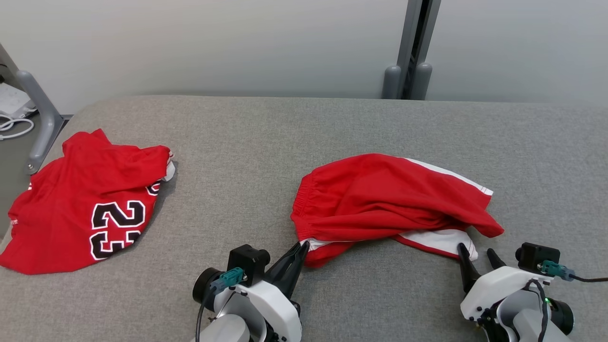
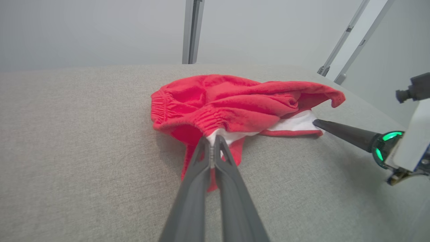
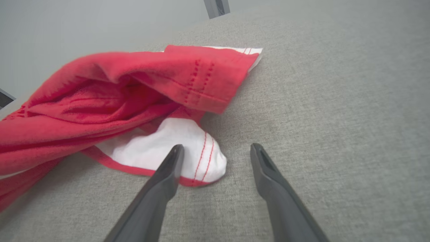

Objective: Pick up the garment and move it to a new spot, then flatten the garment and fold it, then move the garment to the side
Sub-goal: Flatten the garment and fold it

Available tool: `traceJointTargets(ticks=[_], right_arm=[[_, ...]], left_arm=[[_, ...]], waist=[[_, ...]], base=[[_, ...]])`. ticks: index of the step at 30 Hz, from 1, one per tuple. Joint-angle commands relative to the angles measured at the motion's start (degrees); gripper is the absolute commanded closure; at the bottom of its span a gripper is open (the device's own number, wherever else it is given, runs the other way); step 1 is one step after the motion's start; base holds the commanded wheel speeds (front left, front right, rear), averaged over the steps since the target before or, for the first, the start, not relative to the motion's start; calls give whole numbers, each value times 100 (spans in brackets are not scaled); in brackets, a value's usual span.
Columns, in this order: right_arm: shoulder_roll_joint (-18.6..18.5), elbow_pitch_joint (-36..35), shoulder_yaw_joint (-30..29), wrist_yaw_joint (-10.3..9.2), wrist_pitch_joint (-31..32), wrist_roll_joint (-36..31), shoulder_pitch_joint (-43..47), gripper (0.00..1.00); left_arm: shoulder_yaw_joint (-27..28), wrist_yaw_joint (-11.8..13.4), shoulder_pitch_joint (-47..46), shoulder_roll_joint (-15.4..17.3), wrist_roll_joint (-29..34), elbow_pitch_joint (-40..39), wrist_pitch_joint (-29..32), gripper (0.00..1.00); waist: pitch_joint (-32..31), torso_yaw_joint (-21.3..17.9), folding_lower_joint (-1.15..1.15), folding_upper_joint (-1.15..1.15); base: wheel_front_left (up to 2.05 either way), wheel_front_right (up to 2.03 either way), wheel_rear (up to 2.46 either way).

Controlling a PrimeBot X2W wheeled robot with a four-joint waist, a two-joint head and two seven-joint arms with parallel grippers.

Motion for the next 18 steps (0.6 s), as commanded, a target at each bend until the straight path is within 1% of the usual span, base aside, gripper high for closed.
traceJointTargets(ticks=[1, 7, 8, 9, 10, 15, 18], right_arm=[[-35, 55, 22, 1, -41, 61, -81, 0], [-29, 264, 167, 1, -95, 147, -234, 0], [-27, 292, 199, 1, -96, 162, -251, 42], [-26, 319, 236, 1, -96, 174, -272, 61], [-26, 338, 282, 1, -101, 183, -294, 100], [-78, 407, 425, 1, -123, 281, -334, 100], [-136, 330, 515, 1, -140, 297, -338, 100]], left_arm=[[-4, 28, 7, 39, 5, -14, -6, 100], [-9, 37, -46, 57, -25, -76, 18, 100], [-8, 40, -52, 62, -33, -83, 19, 100], [-5, 44, -58, 67, -38, -91, 19, 100], [-4, 48, -64, 70, -43, -95, 19, 100], [16, 73, -77, 82, -64, -100, 13, 100], [26, 83, -68, 81, -88, -84, 7, 100]], waist=[[8, 12, 0, 0], [77, 57, 0, 0], [86, 63, 0, 0], [93, 67, 0, 0], [98, 70, 0, 0], [91, 60, 0, 0], [55, 46, 0, 0]], base=[[0, 0, 0], [0, 0, 0], [0, 0, 0], [0, 0, 0], [0, 0, 0], [0, 0, 0], [0, 0, 0]])
